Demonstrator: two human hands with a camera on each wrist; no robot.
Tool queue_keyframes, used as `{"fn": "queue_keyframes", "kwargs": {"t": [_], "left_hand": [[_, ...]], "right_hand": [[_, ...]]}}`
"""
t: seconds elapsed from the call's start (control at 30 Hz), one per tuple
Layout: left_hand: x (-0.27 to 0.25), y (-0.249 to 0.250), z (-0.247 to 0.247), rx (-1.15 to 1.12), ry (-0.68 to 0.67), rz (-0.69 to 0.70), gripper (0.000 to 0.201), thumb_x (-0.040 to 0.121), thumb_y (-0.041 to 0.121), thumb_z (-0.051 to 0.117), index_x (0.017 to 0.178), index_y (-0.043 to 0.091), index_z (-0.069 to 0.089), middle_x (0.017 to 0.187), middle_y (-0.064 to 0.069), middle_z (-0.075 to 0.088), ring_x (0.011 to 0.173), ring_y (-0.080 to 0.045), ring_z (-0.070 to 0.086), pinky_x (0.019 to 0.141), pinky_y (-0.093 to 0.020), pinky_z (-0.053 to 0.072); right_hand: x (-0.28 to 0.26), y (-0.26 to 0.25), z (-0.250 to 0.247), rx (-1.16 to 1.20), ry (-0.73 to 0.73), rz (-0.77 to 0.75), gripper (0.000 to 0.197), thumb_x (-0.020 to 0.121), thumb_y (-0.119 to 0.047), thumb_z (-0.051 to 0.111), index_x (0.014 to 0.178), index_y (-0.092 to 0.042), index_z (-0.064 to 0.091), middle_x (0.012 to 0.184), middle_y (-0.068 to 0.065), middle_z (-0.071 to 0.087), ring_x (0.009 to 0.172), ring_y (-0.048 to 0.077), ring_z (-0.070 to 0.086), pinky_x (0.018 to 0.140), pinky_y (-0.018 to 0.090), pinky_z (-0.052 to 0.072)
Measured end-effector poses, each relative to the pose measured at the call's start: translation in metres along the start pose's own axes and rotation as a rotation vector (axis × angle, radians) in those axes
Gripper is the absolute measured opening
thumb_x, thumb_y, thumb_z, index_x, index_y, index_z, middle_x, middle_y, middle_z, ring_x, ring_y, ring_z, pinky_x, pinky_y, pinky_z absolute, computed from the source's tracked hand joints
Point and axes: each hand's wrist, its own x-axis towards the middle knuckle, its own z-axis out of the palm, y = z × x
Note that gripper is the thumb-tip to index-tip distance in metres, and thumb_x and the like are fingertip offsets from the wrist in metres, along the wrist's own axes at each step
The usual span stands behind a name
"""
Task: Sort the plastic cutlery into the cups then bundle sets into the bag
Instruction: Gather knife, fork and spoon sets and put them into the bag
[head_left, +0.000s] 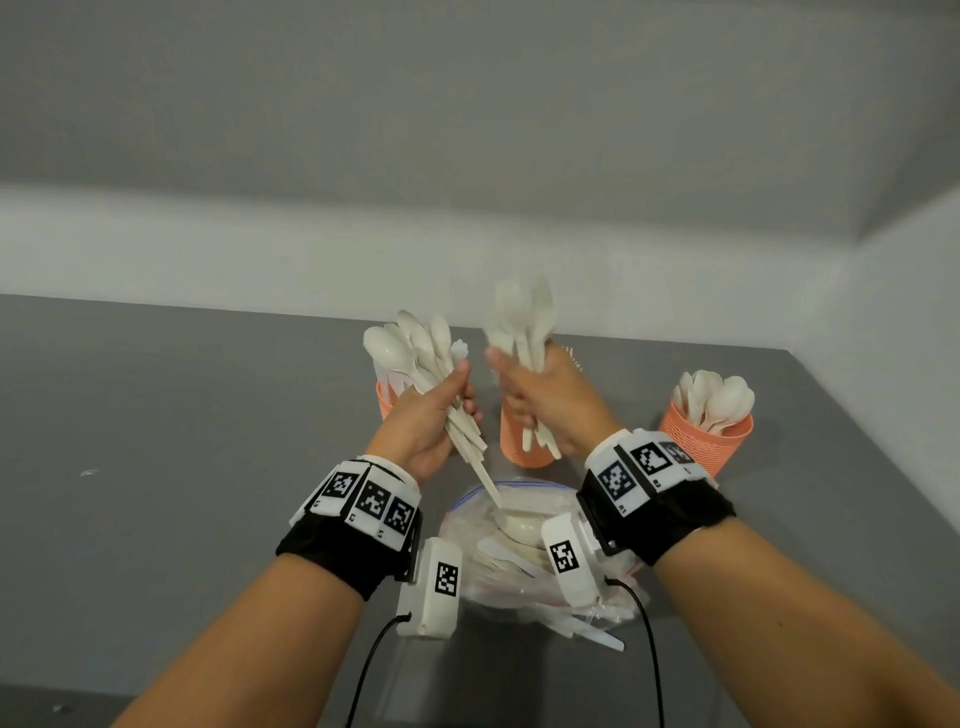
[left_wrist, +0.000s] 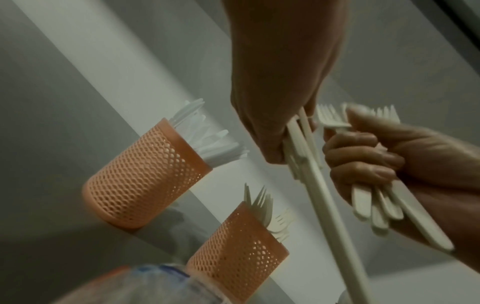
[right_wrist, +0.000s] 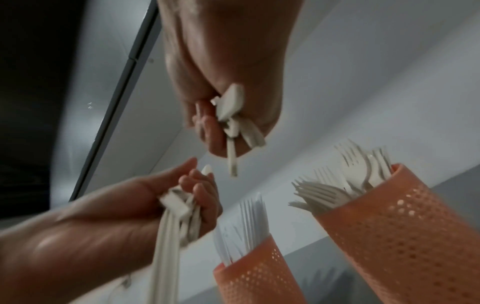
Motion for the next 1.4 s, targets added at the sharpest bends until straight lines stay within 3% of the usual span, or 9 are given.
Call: {"fn": "queue_keyframes", "kwargs": {"t": [0.17, 0.33, 0.47, 0.53, 0.67, 0.83, 1.07, 1.2, 1.4], "left_hand": [[0.004, -0.001, 0.004, -0.076, 0.084, -0.045, 0.048, 0.084, 0.051, 0.057, 0.109, 0.010, 0.059, 0.105, -0.016, 0.053, 0.097, -0.030, 0.053, 0.086, -0.045, 0.049], [0.009, -0.002, 0.007, -0.095, 0.015, -0.048, 0.042, 0.078, 0.057, 0.056, 0.078, 0.016, 0.065, 0.084, -0.007, 0.058, 0.080, -0.021, 0.058, 0.079, -0.036, 0.050], [0.011, -0.001, 0.007, -0.154, -0.074, -0.001, 0.034, 0.094, 0.038, 0.043, 0.091, 0.011, 0.064, 0.087, -0.006, 0.071, 0.088, -0.018, 0.067, 0.080, -0.031, 0.055], [0.009, -0.001, 0.006, -0.189, -0.134, -0.002, 0.032, 0.099, 0.026, 0.036, 0.097, 0.009, 0.063, 0.084, -0.005, 0.074, 0.083, -0.017, 0.070, 0.076, -0.031, 0.055], [0.006, -0.003, 0.004, -0.157, -0.129, 0.015, 0.029, 0.098, 0.014, 0.036, 0.117, 0.004, 0.056, 0.102, -0.013, 0.071, 0.095, -0.025, 0.069, 0.072, -0.038, 0.058], [0.007, -0.005, 0.005, -0.097, -0.102, 0.009, 0.037, 0.095, 0.009, 0.042, 0.130, -0.004, 0.046, 0.125, -0.028, 0.056, 0.114, -0.040, 0.057, 0.096, -0.057, 0.045], [0.005, -0.008, 0.008, -0.044, -0.033, 0.098, 0.034, 0.094, 0.007, 0.049, 0.128, 0.005, 0.049, 0.116, -0.018, 0.064, 0.097, -0.029, 0.067, 0.075, -0.046, 0.058], [0.009, -0.007, 0.007, -0.051, 0.034, 0.097, 0.033, 0.094, 0.005, 0.049, 0.126, 0.002, 0.048, 0.118, -0.020, 0.063, 0.105, -0.033, 0.064, 0.083, -0.047, 0.055], [0.011, 0.004, 0.001, -0.130, 0.118, 0.136, 0.010, 0.095, 0.004, 0.044, 0.098, 0.008, 0.053, 0.082, -0.008, 0.060, 0.060, -0.009, 0.068, 0.058, -0.023, 0.057]], "right_hand": [[-0.007, 0.011, 0.007, -0.441, -0.155, -0.101, 0.036, 0.067, -0.007, 0.080, 0.095, -0.013, 0.059, 0.076, -0.005, 0.063, 0.072, 0.007, 0.061, 0.072, 0.023, 0.051], [-0.003, 0.021, 0.009, -0.523, -0.078, -0.132, 0.020, 0.072, -0.009, 0.075, 0.077, -0.016, 0.057, 0.061, -0.006, 0.051, 0.058, 0.008, 0.051, 0.062, 0.021, 0.044], [0.000, 0.025, 0.008, -0.589, -0.006, -0.143, 0.012, 0.085, -0.017, 0.063, 0.093, -0.008, 0.063, 0.069, -0.004, 0.059, 0.062, 0.006, 0.054, 0.058, 0.005, 0.039], [0.003, 0.025, 0.005, -0.525, -0.026, -0.091, 0.015, 0.089, -0.019, 0.059, 0.093, -0.006, 0.064, 0.071, 0.002, 0.064, 0.063, 0.010, 0.059, 0.061, 0.013, 0.045], [0.006, 0.027, -0.007, -0.206, -0.109, 0.126, 0.019, 0.093, -0.018, 0.055, 0.103, -0.004, 0.060, 0.046, -0.012, 0.054, 0.034, 0.001, 0.045, 0.035, 0.015, 0.034], [0.007, 0.029, -0.014, -0.033, -0.212, 0.239, 0.012, 0.095, -0.017, 0.051, 0.100, -0.008, 0.057, 0.040, -0.011, 0.048, 0.032, 0.003, 0.033, 0.031, 0.015, 0.025], [0.009, 0.033, -0.014, -0.054, -0.169, 0.338, 0.019, 0.092, -0.027, 0.056, 0.103, -0.012, 0.055, 0.061, 0.001, 0.050, 0.033, 0.003, 0.033, 0.030, 0.015, 0.026], [0.009, 0.032, -0.014, -0.169, -0.214, 0.335, 0.030, 0.088, -0.041, 0.057, 0.095, -0.011, 0.056, 0.057, 0.002, 0.045, 0.032, 0.004, 0.031, 0.033, 0.016, 0.025], [0.023, 0.013, -0.043, -0.057, 0.057, 0.139, 0.017, 0.094, -0.030, 0.050, 0.087, -0.015, 0.051, 0.054, -0.006, 0.042, 0.035, 0.004, 0.033, 0.034, 0.017, 0.028]]}}
